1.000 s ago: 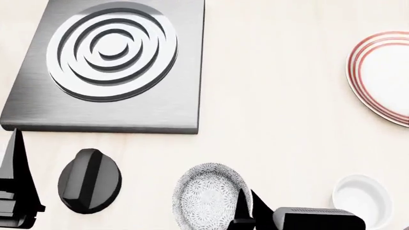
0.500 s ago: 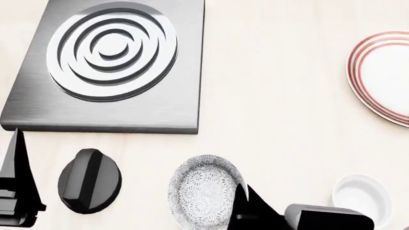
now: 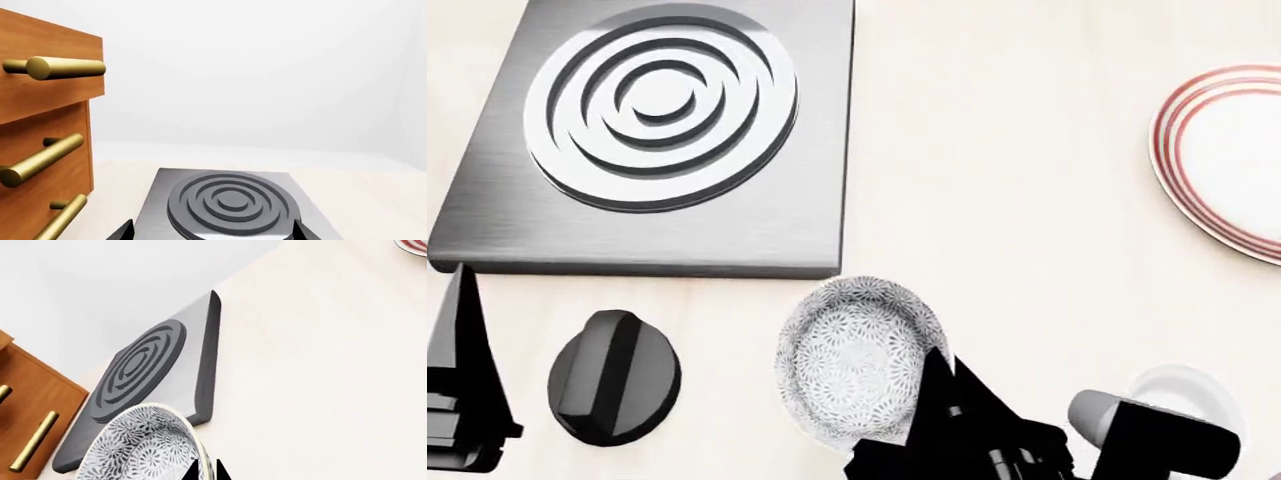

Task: Pick the akita bowl next to the ramekin and place it on the plate.

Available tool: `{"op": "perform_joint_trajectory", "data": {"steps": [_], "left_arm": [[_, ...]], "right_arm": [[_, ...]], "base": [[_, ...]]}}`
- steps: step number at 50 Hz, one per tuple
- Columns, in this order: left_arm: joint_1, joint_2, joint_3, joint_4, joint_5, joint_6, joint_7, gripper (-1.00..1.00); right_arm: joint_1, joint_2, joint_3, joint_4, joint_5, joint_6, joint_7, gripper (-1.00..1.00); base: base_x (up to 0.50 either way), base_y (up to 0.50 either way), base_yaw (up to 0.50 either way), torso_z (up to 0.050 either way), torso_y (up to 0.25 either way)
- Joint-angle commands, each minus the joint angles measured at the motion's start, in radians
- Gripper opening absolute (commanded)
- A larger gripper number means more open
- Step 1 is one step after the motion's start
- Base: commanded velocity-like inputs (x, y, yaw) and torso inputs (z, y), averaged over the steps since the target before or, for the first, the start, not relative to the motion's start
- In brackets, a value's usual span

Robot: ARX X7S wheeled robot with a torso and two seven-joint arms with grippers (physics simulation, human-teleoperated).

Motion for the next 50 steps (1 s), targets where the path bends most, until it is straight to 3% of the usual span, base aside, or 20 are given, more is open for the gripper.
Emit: {"op": "perform_joint_trajectory", "data": {"steps": [1,50], "left_arm": [[0.002,-0.002,-0.006,0.006,-0.019,0.011,0.004,1.0],[0.008,-0.007,0.004,-0.02,-0.012,0.037,-0.003,1.0]], "right_arm": [[0.081,0.001,0.043,0.002,0.145,0.044,0.07,-1.0],[0.454,0.102,0.104,0.296,0.306,0.098,0.233,-1.0]], "base": [[0.0,0.0,0.0,0.0,0.0],[0.0,0.0,0.0,0.0,0.0]]}}
